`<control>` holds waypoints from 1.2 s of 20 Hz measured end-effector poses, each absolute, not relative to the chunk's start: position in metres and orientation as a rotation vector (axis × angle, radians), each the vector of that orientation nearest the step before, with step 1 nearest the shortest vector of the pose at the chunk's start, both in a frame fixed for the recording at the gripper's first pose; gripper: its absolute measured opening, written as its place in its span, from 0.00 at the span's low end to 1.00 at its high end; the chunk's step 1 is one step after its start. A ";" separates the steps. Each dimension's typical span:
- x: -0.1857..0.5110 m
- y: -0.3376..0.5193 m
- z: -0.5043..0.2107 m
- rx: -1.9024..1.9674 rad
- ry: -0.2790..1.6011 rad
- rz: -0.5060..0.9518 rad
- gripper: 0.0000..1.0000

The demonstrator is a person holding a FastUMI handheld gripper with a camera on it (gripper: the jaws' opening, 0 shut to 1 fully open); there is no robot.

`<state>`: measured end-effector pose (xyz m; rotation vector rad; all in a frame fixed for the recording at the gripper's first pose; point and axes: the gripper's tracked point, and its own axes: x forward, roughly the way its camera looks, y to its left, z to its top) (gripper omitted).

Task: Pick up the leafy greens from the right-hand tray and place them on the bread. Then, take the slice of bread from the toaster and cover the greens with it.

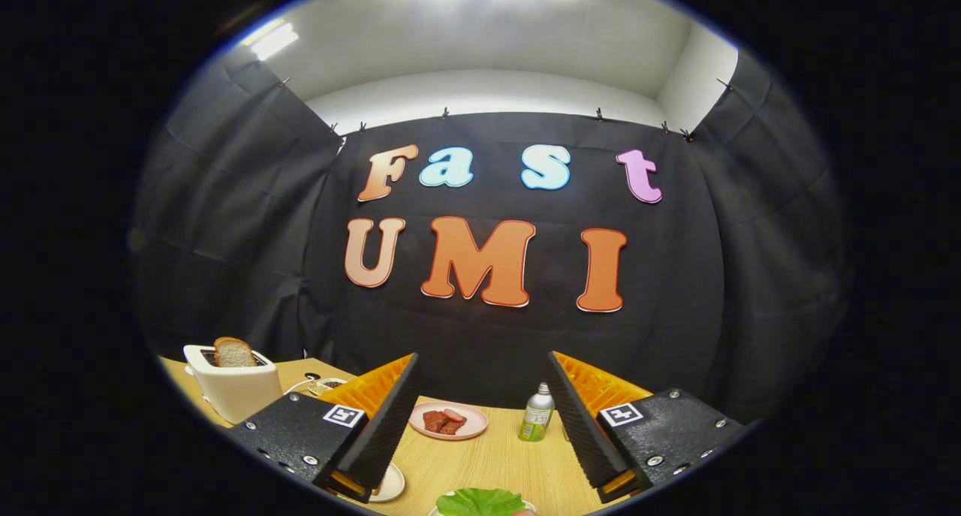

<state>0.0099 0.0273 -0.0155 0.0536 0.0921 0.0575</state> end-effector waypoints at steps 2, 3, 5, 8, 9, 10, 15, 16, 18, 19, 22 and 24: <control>0.008 0.026 -0.024 0.051 0.112 0.059 0.98; 0.009 0.026 -0.029 0.051 0.122 0.058 0.98; 0.008 0.026 -0.039 0.055 0.142 0.062 0.98; 0.010 0.034 -0.068 0.084 0.217 0.100 0.98; 0.011 0.037 -0.075 0.106 0.245 0.113 0.98; 0.012 0.038 -0.083 0.125 0.276 0.120 0.98; 0.007 0.029 -0.129 0.065 0.452 0.110 0.98; 0.004 0.029 -0.141 0.058 0.499 0.115 0.98; -0.003 0.034 -0.157 0.048 0.579 0.138 0.98; -0.007 0.037 -0.164 0.043 0.613 0.155 0.98; -0.019 0.052 -0.175 0.061 0.693 0.237 0.98; -0.023 0.057 -0.178 0.073 0.730 0.273 0.98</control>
